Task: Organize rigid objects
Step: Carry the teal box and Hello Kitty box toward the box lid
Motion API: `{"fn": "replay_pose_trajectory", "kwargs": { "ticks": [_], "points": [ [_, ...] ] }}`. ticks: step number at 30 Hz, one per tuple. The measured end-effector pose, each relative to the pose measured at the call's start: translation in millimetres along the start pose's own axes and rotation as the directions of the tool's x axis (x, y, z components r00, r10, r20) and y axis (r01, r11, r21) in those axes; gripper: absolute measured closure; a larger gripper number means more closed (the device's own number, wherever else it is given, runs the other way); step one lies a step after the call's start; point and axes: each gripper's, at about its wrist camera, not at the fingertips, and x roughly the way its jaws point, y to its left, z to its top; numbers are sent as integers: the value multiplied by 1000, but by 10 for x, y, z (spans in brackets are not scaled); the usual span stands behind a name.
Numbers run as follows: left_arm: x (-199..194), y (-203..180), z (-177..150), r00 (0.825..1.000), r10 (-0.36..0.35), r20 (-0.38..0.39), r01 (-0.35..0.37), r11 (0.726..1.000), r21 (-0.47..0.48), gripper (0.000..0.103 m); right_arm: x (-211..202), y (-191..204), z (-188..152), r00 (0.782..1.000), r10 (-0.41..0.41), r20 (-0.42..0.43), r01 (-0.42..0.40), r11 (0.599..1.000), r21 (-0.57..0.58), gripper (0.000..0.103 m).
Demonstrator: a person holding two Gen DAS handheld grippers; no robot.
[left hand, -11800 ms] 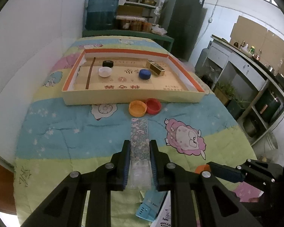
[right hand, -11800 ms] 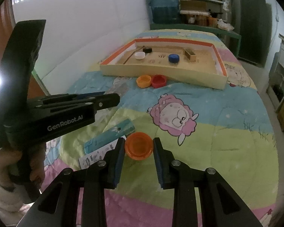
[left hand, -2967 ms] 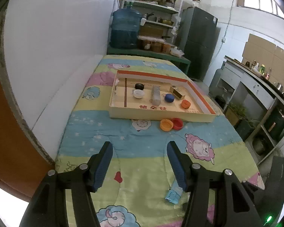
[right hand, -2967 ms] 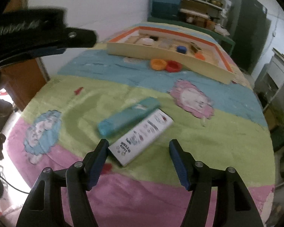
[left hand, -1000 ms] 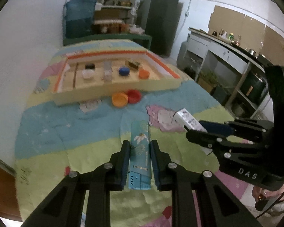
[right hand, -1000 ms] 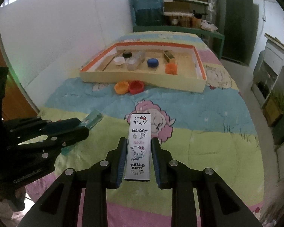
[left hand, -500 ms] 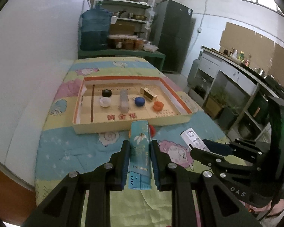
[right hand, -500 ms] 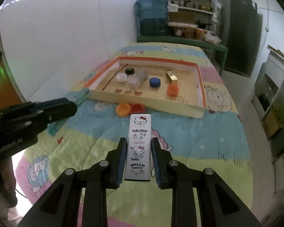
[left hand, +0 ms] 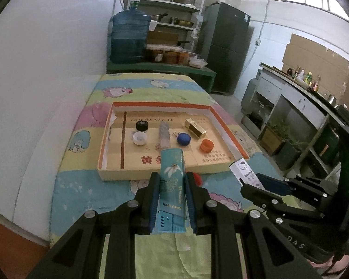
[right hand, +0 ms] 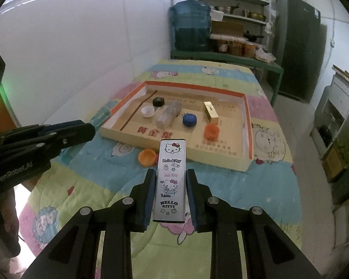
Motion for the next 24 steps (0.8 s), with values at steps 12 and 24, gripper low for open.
{"fn": "replay_pose_trajectory", "kwargs": {
  "ticks": [12,24],
  "points": [
    [148,14,301,1000,18,15,-18,1000,-4,81,112,-137,297,1000,-5,12,5,1000,-21,77],
    [401,44,607,999,31,14,-31,1000,6,81,283,-331,547,1000,-22,19,23,999,-42,77]
  ]
}}
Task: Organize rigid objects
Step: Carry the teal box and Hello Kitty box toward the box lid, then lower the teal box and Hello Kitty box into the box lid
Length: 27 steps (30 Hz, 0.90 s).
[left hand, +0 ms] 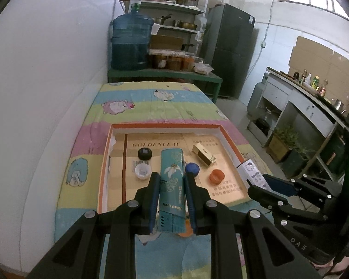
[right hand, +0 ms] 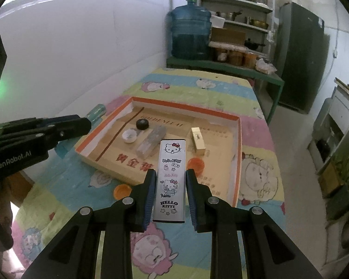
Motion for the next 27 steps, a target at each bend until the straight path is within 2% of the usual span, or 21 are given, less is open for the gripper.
{"fn": "replay_pose_trajectory", "kwargs": {
  "ticks": [12,27],
  "points": [
    [511,14,409,999,-5,-39,6,1000,4,81,307,-414,374,999,-37,-7,37,999,-12,77],
    [1302,-35,797,987,-44,-157,46,999,3,81,889,-872,713,995,12,-98,-13,1000,-9,77]
  ]
}}
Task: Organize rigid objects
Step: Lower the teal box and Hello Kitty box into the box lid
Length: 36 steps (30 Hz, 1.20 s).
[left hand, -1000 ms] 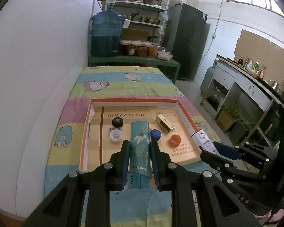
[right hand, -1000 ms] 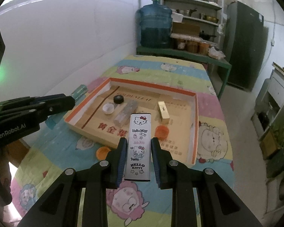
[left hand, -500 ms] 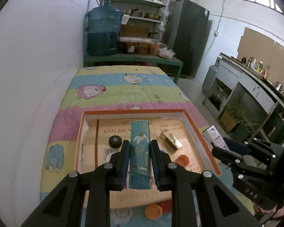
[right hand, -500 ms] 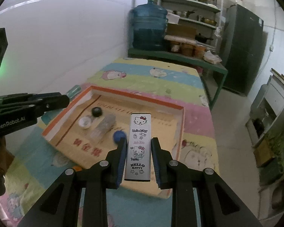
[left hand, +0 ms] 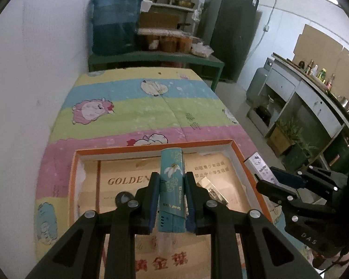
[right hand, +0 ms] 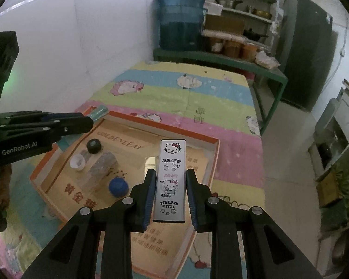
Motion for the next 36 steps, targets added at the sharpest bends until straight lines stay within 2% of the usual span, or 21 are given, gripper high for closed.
{"fn": "replay_pose_trajectory", "kwargs": {
  "ticks": [12,25,36],
  "points": [
    [568,7,153,993,-28,-116,23,999,-39,81,485,-146,197,997,31,-72,-31,1000,2,77],
    [925,-21,178,986,-12,-164,6,999,-39,81,825,-194,239,991,46,-123,-47,999,0,77],
    [1053,-16,171,983,4,-184,-11,999,-33,81,971,-177,249,988,52,-145,-55,998,-16,77]
  ]
}}
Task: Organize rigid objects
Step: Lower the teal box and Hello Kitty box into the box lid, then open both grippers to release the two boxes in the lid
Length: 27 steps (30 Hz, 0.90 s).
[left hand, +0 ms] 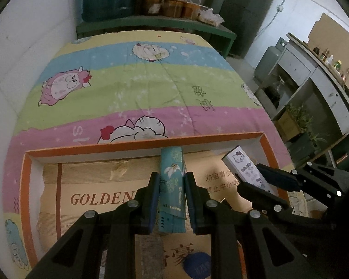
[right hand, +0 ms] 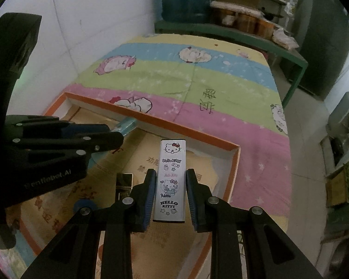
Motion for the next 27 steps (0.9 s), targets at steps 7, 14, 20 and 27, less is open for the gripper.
{"fn": "replay_pose_trajectory", "kwargs": {
  "ticks": [7,14,20,27],
  "points": [
    [87,8,-3,999,4,-34,-4,1000,-12,81,100,26,1,1000,0,-27,0,1000,-13,77],
    [120,39,-31,999,-3,-54,2,1000,-25,81,209,30,-47,998,9,-55,-9,1000,-12,77],
    [119,71,-37,999,-16,-50,13,999,-45,79,213,21,-63,998,15,-55,-16,1000,-6,76],
    [21,86,-50,1000,-13,-23,11,998,-56,52,176,19,-65,999,18,-45,-18,1000,0,75]
  ]
}}
